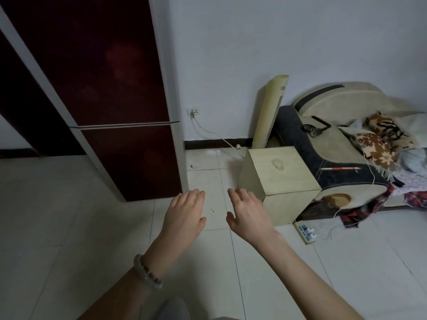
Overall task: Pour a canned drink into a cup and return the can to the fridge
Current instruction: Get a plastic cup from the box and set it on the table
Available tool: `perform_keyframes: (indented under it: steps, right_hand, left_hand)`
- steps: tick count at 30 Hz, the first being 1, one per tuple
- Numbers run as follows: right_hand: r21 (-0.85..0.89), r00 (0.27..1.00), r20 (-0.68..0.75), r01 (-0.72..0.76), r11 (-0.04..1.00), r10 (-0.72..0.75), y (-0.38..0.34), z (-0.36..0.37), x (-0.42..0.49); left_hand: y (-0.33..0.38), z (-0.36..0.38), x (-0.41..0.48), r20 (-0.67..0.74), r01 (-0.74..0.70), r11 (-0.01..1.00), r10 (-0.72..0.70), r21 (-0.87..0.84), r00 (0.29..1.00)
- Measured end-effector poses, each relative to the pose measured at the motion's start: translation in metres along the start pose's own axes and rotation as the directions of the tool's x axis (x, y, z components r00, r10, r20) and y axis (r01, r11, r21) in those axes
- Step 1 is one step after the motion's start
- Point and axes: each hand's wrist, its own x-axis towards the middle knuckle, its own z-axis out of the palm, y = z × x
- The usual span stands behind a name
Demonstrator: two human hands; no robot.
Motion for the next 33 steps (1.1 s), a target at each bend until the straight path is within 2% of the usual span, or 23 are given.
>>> perform_keyframes:
  steps: [4, 10, 19, 27, 33]
  right_hand:
    - [-0.001, 0.999, 0.003, -0.048, 0.999, 0.048, 0.008, 0.006, 0.055]
    - [-0.014, 0.983, -0.017, -0.184, 0.983, 0.184, 0.017, 0.008, 0.152]
    - [0.001, 0.904, -0.06, -0.423, 0.906, 0.422, 0.036, -0.007, 0.275]
    - [-0.004, 0.79, -0.06, -0.611, 0.791, 0.61, 0.074, -0.012, 0.317]
    - [-0.001, 0.72, -0.063, -0.692, 0.722, 0.691, 0.121, -0.003, 0.341]
  left_hand:
    - [-0.026, 0.011, 0.059, 0.024, -0.043, 0.999, 0.043, 0.003, 0.999]
    - [-0.075, 0.016, 0.17, 0.006, -0.189, 0.982, 0.189, 0.01, 0.982]
    - [-0.127, 0.017, 0.328, 0.063, -0.445, 0.896, 0.444, -0.002, 0.894]
    - [-0.119, 0.035, 0.423, 0.043, -0.532, 0.842, 0.537, -0.088, 0.843]
    - [-0.086, 0.064, 0.483, 0.029, -0.63, 0.768, 0.637, -0.118, 0.771]
